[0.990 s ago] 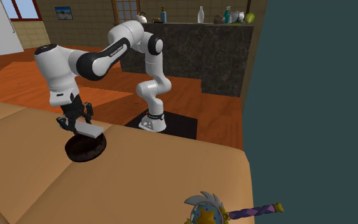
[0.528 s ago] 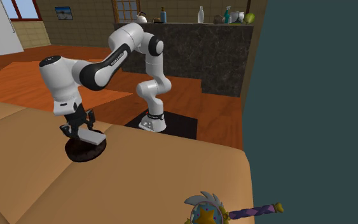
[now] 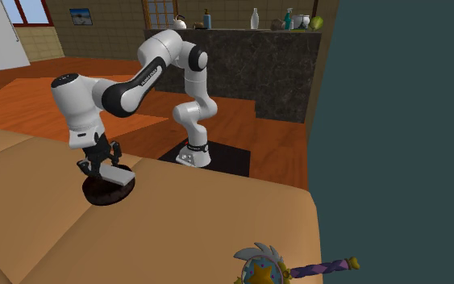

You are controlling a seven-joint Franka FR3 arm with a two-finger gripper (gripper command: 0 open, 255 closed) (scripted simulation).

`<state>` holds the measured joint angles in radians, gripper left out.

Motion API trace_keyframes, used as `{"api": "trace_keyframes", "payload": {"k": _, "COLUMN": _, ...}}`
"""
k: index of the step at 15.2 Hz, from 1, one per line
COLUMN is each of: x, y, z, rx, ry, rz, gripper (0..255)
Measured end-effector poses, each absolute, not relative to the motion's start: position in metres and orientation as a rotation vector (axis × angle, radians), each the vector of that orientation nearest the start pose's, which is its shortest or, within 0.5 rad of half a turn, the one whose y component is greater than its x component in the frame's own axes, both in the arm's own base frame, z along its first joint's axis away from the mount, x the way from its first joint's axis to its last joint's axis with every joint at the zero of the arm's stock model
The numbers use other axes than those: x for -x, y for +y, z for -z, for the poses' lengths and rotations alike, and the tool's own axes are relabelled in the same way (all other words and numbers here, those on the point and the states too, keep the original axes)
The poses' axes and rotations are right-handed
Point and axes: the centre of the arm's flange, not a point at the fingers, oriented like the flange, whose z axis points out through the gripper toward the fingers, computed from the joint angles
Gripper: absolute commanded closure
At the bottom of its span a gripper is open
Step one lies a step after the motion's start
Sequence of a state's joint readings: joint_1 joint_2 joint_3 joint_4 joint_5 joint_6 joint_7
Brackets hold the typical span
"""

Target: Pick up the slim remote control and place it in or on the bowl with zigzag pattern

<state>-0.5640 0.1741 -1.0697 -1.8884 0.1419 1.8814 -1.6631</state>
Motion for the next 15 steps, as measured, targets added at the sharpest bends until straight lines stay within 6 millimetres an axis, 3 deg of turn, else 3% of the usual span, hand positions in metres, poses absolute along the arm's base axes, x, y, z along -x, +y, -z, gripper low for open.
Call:
{"api": "trace_keyframes", "payload": {"k": 6, "x": 0.004, "y": -0.573, "z": -0.450, "rx": 3.053, "ry": 0.031, "rz": -0.020, "gripper": 0}}
{"api": "trace_keyframes", "payload": {"k": 11, "x": 0.004, "y": -0.577, "z": -0.496, "rx": 3.054, "ry": 0.031, "rz": -0.019, "gripper": 0}}
{"api": "trace_keyframes", "payload": {"k": 15, "x": 0.003, "y": -0.578, "z": -0.499, "rx": 3.054, "ry": 0.031, "rz": -0.019, "gripper": 0}}
